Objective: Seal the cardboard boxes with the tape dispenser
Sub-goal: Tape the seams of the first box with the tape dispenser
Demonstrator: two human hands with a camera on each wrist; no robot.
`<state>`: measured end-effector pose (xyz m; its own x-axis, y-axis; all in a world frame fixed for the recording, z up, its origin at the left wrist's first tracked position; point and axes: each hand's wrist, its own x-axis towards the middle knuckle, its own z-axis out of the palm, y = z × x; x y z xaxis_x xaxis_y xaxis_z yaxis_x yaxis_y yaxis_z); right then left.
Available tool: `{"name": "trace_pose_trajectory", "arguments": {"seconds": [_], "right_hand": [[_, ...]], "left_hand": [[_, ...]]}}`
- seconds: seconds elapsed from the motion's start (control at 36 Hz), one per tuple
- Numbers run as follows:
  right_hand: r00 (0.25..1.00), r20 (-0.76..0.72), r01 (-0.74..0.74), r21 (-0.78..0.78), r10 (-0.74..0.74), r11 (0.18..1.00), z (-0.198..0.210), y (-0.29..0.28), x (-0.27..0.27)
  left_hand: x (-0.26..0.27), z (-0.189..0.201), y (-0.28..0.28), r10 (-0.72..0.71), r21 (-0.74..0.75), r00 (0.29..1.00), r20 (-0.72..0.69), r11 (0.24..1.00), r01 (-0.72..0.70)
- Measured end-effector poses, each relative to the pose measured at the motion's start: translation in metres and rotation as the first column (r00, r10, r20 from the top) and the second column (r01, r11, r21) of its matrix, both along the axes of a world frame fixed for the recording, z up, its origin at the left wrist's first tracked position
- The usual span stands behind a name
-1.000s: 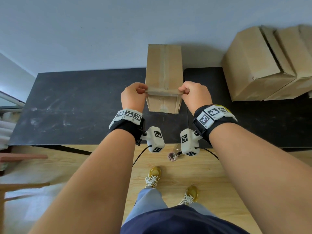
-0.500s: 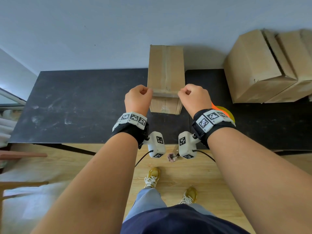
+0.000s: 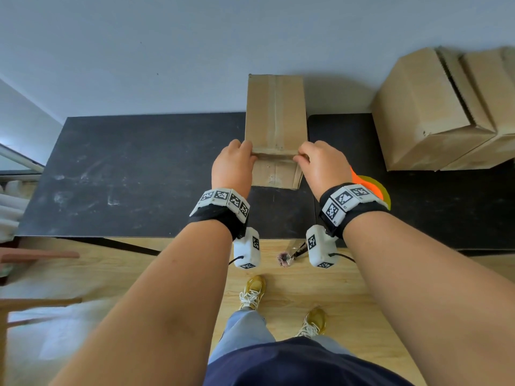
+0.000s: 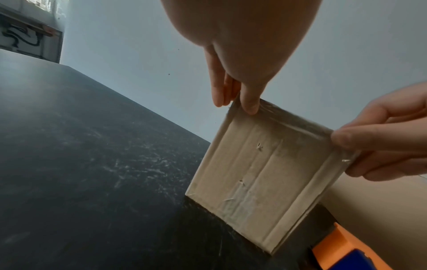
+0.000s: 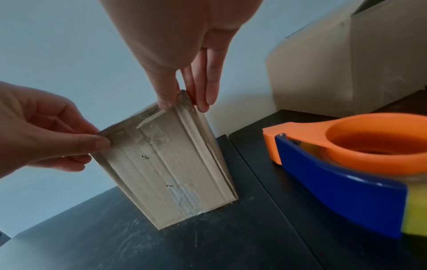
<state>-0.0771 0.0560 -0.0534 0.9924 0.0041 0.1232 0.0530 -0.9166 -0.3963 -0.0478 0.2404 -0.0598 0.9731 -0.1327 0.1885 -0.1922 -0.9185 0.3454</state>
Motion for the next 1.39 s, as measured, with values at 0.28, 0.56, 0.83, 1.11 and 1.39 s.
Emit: {"name": "trace_pose_trajectory", "arguments": {"seconds": [0.28, 0.56, 0.83, 1.11, 1.39], "right_hand": [[0.999, 0.052, -0.010, -0.046, 0.013, 0.999, -0.008, 0.002, 0.005], [0.996, 0.088, 0.029, -0.019, -0.028, 0.999, -0.017, 0.007, 0.004], [0.997, 0.028, 0.072, 0.008, -0.072, 0.997, -0.015, 0.008, 0.007], [0.980, -0.068, 0.176, -0.140, -0.186, 0.974, -0.007, 0.029, 0.009], [0.969, -0.066, 0.219, -0.223, -0.238, 0.950, -0.002, 0.037, 0.021]], "left_hand": [[0.000, -0.007, -0.005, 0.154, -0.262, 0.987, -0.047, 0.952, -0.161], [0.008, -0.003, 0.001, 0.148, -0.335, 0.978, -0.146, 0.923, -0.190], [0.008, -0.001, 0.007, 0.173, -0.469, 0.955, -0.239, 0.841, -0.270], [0.004, -0.006, 0.004, 0.162, -0.380, 0.979, -0.124, 0.904, -0.197], [0.006, -0.005, 0.002, 0.106, -0.273, 0.989, -0.104, 0.953, -0.131]]}}
